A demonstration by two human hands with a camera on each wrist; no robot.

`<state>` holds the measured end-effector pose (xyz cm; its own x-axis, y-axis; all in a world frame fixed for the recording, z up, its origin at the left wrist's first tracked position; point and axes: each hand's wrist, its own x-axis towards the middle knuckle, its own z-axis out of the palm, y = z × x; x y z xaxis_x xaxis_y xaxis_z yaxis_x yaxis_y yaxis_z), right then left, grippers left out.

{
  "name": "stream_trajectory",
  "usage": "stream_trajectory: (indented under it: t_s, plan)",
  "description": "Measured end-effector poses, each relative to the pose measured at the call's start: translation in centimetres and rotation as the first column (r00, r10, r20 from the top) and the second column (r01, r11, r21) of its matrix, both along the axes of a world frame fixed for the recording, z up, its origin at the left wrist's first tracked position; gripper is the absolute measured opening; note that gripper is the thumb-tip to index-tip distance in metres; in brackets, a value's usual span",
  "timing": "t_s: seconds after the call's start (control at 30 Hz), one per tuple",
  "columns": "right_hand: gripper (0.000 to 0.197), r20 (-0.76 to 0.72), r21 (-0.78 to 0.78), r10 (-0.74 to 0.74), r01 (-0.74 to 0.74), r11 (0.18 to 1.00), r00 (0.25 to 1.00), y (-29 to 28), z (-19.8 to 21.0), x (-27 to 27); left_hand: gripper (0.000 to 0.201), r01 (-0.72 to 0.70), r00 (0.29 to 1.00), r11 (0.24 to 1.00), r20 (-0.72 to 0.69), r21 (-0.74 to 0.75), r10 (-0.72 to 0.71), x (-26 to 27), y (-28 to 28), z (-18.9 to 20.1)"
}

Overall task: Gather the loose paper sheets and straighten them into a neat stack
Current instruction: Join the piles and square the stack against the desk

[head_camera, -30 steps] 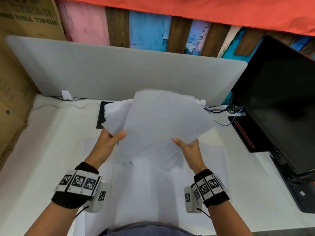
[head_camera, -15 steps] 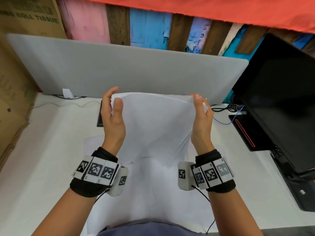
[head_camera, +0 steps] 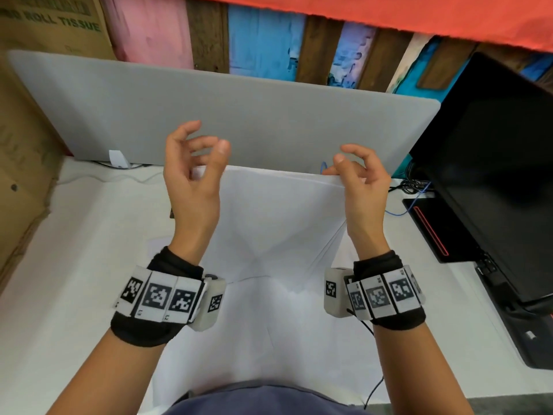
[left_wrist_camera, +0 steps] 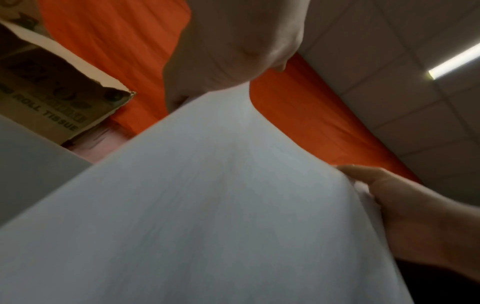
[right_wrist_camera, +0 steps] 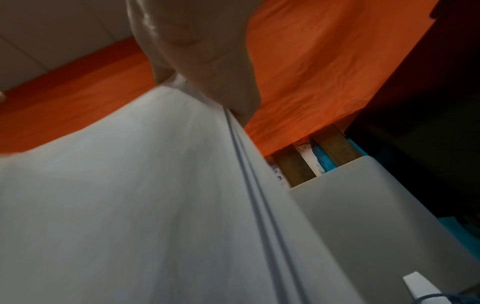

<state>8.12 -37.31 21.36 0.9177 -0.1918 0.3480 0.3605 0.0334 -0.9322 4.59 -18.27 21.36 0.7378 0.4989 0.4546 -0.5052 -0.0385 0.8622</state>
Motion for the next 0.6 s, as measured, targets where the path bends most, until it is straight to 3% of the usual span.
stream_trajectory:
  t_s: [0.1,0.17,0.27,0.33,0.43,0.6]
  plan:
    - [0.022,-0.025,0.023,-0.069,0.069,0.997,0.997,0.1,-1.6,0.1,0.055,-0.05,0.999,0.991,-0.01,0.127,0.051,0.1,-0.3,-2.4]
    - [0.032,-0.091,0.071,-0.029,0.036,0.997,0.995,-0.3,-2.9,0.0,0.053,-0.027,0.995,0.994,-0.091,0.101,0.036,0.2,0.1,-4.0]
    - [0.045,-0.232,0.11,0.157,-0.135,0.985,0.96,-1.5,-5.6,0.0,0.038,0.108,0.965,0.993,-0.242,0.037,-0.096,0.6,1.6,-6.5]
    - [0.048,-0.323,0.052,0.2,-0.194,0.98,0.925,-1.7,-7.6,-0.4,0.042,0.243,0.917,0.97,-0.332,0.027,-0.221,0.6,2.4,-8.1]
    - [0.049,-0.358,0.047,0.202,-0.198,0.979,0.912,-1.6,-9.7,-1.0,0.051,0.35,0.864,0.937,-0.383,-0.011,-0.327,0.3,2.4,-9.2]
    - [0.03,-0.397,0.12,0.18,-0.144,0.982,0.9,-1.2,-11.5,-1.5,0.056,0.311,0.867,0.945,-0.376,-0.103,-0.327,1.0,2.6,-9.2]
